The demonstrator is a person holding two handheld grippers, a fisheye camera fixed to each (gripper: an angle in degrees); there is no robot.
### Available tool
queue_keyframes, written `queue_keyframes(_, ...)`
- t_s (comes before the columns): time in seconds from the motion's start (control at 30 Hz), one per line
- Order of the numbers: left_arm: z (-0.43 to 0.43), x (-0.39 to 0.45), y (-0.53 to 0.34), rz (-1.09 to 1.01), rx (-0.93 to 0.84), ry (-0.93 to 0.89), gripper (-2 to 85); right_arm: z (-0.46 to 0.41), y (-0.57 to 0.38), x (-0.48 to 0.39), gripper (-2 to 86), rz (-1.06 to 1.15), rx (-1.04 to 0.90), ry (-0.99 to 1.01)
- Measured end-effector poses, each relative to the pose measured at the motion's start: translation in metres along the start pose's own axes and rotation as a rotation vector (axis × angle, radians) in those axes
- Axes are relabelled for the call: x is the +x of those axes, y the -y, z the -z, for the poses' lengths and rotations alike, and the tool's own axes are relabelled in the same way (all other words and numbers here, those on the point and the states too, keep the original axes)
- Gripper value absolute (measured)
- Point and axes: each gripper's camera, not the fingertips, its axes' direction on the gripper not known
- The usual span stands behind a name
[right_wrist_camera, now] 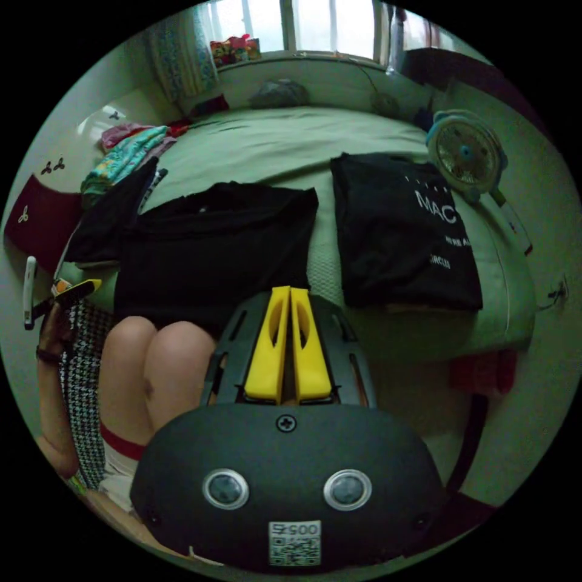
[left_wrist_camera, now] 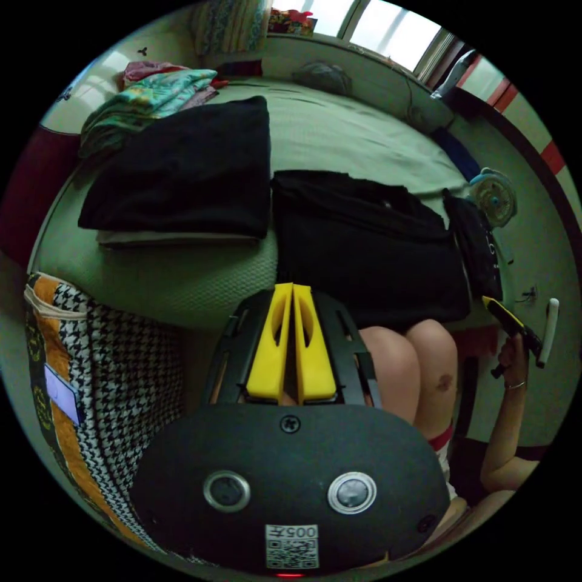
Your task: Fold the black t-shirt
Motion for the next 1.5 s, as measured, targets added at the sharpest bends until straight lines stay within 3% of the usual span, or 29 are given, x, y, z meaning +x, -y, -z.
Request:
queue_keyframes(0.57, -0.087, 0.046, 0.125, -0.067, -0.026, 0.038, -0.2, -0.118, 0.122, -0.045, -0.9, 0.119, -0.09, -0.103)
queue_keyframes(0.93, -0.104, 0.059, 0.175, -0.069, 0.03, 0.023, -0.1, -0.138, 0.18, -0.049, -0.9, 0.099, -0.008, -0.062)
queue_keyframes(1.27, -0.093, 0.092, 0.169, -0.168, 0.055, -0.062, -0.2, -0.168, 0.218, -0.052, -1.3, 0.055, -0.08, -0.044)
queue_keyframes(1.5, -0.125, 0.114, 0.159, -0.198, -0.062, -0.071, -0.2, -0.166, 0.216, -0.049, -1.2, 0.02, -0.077, -0.03)
